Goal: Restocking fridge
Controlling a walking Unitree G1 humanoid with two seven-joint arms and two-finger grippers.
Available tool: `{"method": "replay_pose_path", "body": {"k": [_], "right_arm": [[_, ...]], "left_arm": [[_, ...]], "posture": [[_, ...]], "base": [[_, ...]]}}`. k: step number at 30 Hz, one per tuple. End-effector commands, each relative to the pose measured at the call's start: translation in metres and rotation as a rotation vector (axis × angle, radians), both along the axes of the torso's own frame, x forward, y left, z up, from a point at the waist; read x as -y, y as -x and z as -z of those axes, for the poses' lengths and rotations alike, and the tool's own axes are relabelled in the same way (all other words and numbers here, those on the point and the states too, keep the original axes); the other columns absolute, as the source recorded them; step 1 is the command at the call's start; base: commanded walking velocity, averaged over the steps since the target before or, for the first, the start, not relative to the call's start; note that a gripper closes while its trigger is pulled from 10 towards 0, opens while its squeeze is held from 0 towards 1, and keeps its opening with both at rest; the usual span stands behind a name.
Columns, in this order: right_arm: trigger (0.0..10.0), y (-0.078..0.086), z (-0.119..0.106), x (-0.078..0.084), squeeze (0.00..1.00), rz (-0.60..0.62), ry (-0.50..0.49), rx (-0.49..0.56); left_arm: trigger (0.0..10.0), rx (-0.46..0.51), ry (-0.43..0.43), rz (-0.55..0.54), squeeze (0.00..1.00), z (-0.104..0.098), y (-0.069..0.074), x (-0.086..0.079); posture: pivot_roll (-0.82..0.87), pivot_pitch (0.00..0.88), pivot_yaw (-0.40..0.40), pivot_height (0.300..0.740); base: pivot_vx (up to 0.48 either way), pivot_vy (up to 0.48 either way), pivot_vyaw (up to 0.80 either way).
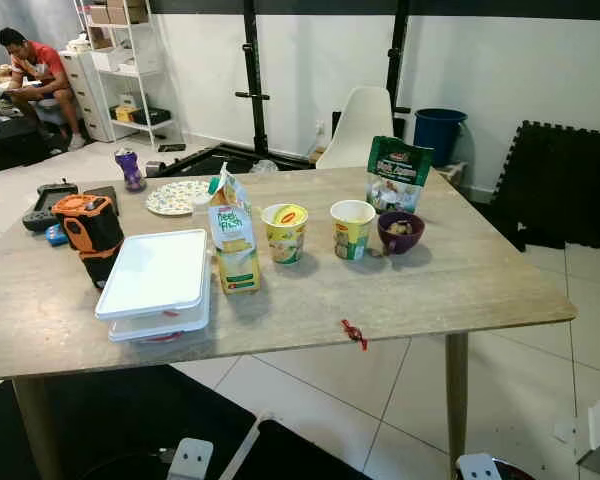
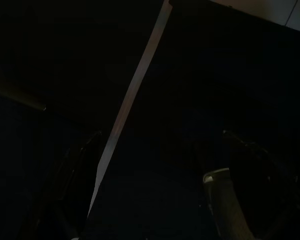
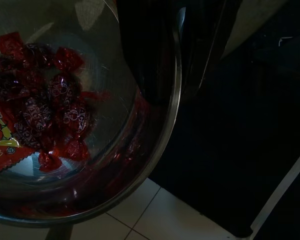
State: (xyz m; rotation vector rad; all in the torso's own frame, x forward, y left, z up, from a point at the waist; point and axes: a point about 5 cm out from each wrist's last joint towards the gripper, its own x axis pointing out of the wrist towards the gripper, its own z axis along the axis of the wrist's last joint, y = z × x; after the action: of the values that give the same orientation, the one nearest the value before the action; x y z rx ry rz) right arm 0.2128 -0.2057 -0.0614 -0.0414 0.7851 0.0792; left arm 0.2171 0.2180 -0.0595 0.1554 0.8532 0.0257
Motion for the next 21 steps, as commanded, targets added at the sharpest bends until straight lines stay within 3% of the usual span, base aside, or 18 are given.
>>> {"method": "replay_pose_path", "body": {"k": [1, 21], "right_arm": [[10.0, 0.0012, 0.0007, -0.0005, 0.00, -0.003, 0.002, -0.001], [10.0, -0.0019, -0.0014, -0.0003, 0.00, 0.013, -0.010, 0.014]], "left_arm": [[10.0, -0.014, -0.005, -0.003, 0.00, 0.0020, 0.0034, -0.0009], [10.0, -0.020, -0.006, 0.012, 0.00, 0.0022, 0.0031, -0.0001]], "posture": [[-0.06, 0.056, 0.021, 0.740], [-0.06, 0.035, 0.026, 0.740]], "base": [[0.000, 0.000, 0.00], [0.000, 0.000, 0.00]]}}
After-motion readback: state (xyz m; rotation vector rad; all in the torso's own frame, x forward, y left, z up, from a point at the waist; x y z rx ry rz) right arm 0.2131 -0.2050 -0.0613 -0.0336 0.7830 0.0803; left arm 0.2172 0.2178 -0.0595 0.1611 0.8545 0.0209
